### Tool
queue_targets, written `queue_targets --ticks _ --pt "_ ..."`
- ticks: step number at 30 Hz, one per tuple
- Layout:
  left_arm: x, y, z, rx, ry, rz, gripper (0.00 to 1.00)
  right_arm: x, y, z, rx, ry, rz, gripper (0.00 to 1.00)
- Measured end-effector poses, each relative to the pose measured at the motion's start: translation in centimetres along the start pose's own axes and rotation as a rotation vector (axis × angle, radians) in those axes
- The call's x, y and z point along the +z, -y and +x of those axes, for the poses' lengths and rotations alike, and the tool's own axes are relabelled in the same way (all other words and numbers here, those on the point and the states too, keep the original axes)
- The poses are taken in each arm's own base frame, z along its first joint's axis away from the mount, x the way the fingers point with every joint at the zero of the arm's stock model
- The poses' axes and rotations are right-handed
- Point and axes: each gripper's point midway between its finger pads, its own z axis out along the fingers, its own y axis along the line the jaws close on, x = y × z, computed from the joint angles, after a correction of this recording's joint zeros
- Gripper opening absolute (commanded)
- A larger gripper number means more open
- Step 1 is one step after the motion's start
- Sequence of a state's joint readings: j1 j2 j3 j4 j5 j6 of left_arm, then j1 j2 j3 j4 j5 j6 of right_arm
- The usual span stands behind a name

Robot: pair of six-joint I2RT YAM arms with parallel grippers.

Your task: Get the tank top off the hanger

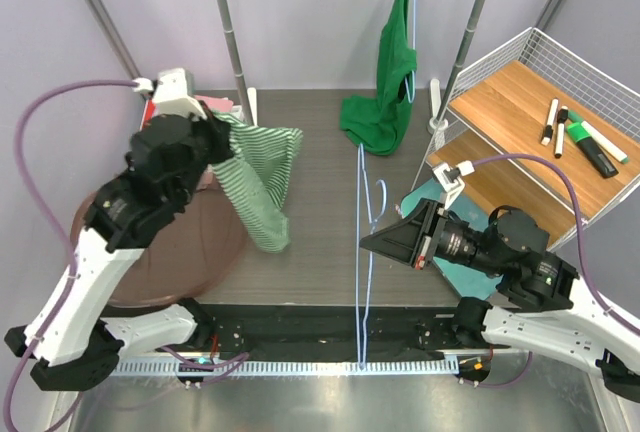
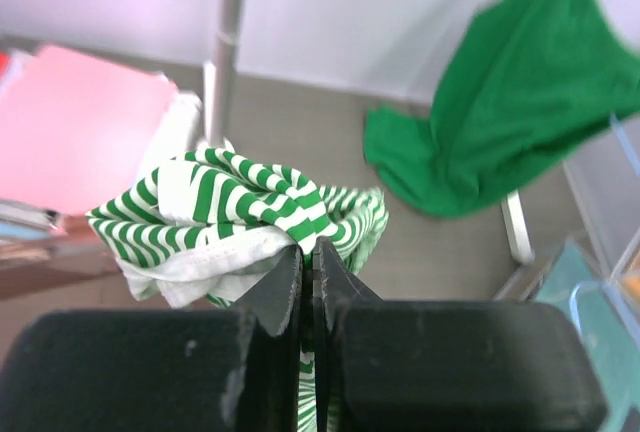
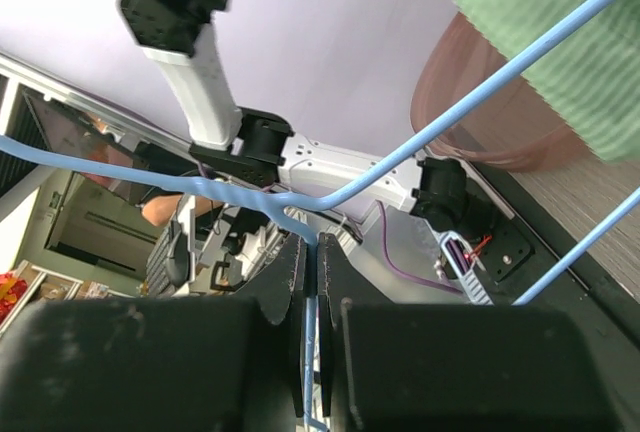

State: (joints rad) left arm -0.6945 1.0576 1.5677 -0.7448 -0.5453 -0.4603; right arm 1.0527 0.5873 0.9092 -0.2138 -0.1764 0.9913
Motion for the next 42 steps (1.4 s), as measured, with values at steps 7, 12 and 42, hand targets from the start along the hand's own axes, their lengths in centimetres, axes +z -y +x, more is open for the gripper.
queue_targets --ticks 7,12,42 --pt "-3.2 -3.0 -6.8 0.065 0.150 -0.083 0.00 1.0 1.0 0.6 -0.001 -0.029 0.031 0.01" --pt "-4.8 -5.7 -8.1 0.144 0.195 -0.185 0.00 1.2 1.2 0.7 -0.005 -0.034 0.035 0.01" --pt "-9.3 -17.0 -0.1 0.409 0.103 -0.582 0.04 1.2 1.5 1.2 -0.007 -0.050 0.025 0.01"
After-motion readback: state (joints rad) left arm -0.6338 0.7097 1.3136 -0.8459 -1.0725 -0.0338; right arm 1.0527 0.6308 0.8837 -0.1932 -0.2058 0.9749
